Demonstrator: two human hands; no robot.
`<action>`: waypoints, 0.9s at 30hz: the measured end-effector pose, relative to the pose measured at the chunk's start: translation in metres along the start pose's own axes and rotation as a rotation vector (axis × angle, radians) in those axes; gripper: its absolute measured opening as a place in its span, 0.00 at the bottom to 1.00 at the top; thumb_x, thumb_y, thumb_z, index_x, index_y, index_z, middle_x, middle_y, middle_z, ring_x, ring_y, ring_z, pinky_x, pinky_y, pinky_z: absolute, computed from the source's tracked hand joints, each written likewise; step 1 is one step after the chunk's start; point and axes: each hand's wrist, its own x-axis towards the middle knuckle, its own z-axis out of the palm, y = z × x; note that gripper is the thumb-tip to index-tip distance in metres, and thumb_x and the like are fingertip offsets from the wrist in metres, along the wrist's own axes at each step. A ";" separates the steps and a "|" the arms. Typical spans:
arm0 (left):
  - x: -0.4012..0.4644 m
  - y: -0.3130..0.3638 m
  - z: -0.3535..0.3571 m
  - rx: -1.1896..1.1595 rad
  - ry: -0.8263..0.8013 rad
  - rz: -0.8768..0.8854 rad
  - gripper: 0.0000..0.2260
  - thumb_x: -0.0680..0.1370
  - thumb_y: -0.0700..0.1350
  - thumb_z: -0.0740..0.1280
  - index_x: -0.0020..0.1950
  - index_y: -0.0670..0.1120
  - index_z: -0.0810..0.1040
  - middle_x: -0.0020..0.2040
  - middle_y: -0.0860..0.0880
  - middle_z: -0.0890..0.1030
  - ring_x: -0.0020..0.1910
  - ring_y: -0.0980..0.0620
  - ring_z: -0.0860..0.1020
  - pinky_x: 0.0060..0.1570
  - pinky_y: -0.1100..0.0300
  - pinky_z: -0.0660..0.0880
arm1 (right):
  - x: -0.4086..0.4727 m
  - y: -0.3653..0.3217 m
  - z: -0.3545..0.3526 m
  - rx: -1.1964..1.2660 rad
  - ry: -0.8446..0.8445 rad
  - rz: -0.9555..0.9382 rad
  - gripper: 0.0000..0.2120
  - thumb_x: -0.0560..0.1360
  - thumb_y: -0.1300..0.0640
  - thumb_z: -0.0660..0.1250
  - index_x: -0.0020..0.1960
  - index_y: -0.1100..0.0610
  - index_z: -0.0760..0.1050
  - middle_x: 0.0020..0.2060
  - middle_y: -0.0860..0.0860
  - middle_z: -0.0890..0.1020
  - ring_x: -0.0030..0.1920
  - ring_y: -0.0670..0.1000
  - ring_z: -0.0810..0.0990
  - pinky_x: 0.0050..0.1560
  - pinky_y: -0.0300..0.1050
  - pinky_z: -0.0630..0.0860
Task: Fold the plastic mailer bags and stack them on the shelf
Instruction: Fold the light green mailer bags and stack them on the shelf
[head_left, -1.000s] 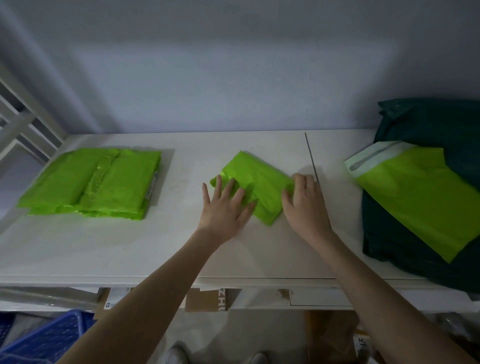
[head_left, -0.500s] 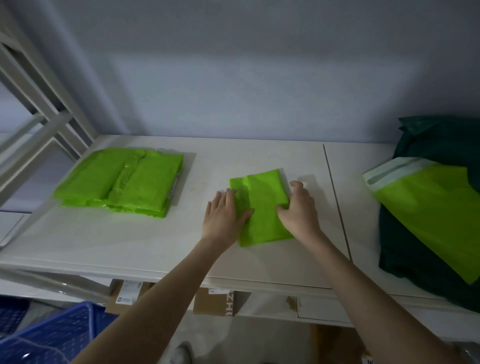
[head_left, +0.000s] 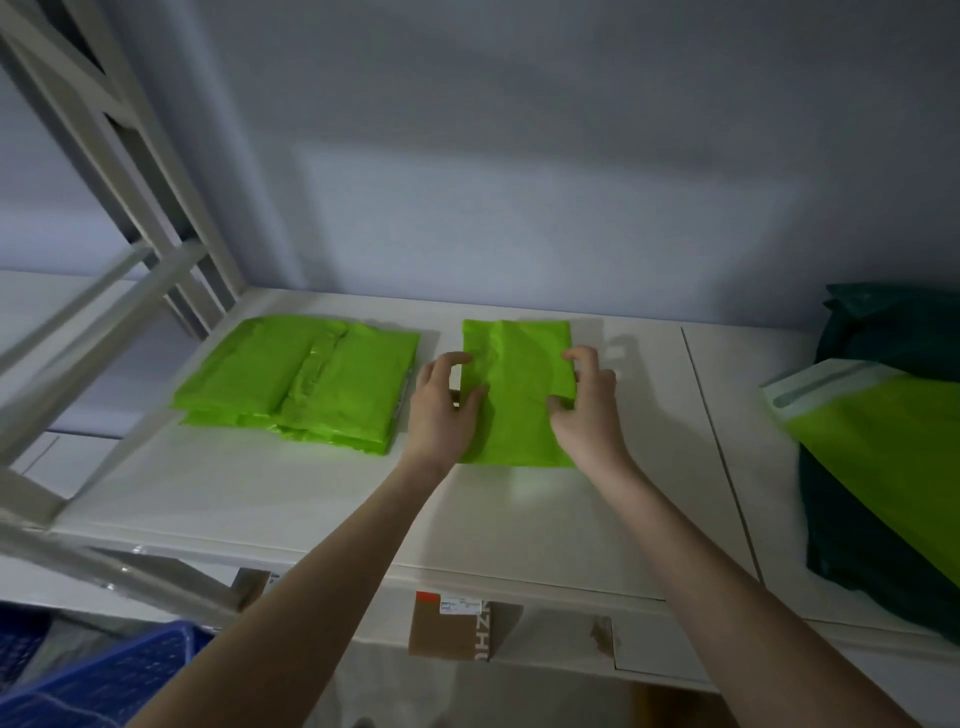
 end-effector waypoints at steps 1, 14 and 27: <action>0.004 -0.001 -0.007 -0.004 0.013 -0.016 0.15 0.76 0.41 0.68 0.62 0.45 0.73 0.59 0.47 0.75 0.41 0.51 0.75 0.43 0.66 0.68 | 0.000 -0.007 0.004 -0.011 -0.006 -0.019 0.21 0.74 0.70 0.61 0.65 0.58 0.67 0.56 0.59 0.67 0.40 0.50 0.70 0.41 0.35 0.62; 0.063 -0.063 -0.145 0.149 0.086 -0.018 0.17 0.78 0.34 0.60 0.66 0.42 0.74 0.60 0.38 0.79 0.58 0.41 0.76 0.54 0.61 0.66 | 0.014 -0.120 0.124 -0.111 -0.138 -0.119 0.20 0.75 0.68 0.62 0.67 0.67 0.67 0.62 0.61 0.65 0.60 0.60 0.71 0.61 0.39 0.62; 0.098 -0.154 -0.233 0.286 -0.026 -0.058 0.18 0.79 0.35 0.57 0.69 0.41 0.70 0.65 0.40 0.74 0.65 0.42 0.72 0.63 0.58 0.64 | 0.014 -0.181 0.240 -0.137 -0.209 -0.074 0.17 0.77 0.67 0.60 0.65 0.70 0.68 0.63 0.63 0.66 0.64 0.59 0.69 0.65 0.35 0.56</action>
